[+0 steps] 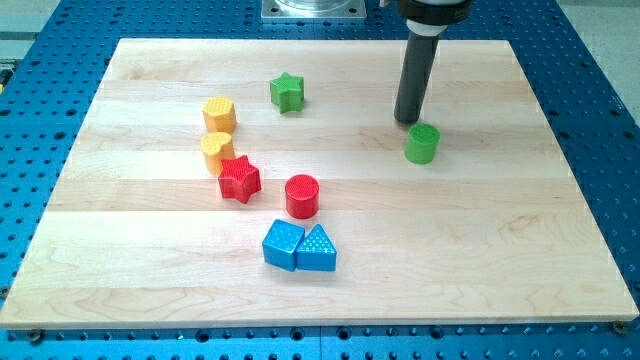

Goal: Push the green circle diagonal to the green star

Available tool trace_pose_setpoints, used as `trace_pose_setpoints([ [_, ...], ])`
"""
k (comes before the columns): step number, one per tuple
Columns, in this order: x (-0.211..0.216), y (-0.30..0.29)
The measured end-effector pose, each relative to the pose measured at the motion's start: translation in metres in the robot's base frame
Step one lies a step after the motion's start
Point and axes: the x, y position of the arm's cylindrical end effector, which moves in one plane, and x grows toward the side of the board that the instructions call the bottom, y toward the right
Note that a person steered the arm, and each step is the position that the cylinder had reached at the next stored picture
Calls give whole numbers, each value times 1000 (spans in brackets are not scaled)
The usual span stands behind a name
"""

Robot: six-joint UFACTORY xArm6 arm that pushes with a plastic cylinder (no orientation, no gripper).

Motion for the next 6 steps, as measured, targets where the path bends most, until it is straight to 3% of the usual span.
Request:
trace_pose_setpoints([
  [2,151,-24],
  [5,32,14],
  [6,32,45],
])
